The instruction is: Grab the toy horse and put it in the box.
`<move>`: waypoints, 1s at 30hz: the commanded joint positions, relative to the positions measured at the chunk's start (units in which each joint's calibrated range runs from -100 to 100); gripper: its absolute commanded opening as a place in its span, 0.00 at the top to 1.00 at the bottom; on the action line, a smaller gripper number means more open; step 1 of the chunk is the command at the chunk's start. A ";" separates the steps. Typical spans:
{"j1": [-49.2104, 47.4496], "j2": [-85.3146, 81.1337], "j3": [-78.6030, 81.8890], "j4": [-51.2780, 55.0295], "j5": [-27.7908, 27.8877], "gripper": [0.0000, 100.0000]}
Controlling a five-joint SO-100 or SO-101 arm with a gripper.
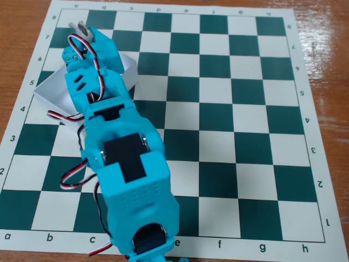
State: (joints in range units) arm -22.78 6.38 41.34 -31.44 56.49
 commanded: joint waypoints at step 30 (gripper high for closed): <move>1.85 4.94 -8.43 1.54 -1.18 0.67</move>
State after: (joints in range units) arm -23.45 20.09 30.64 -33.19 56.86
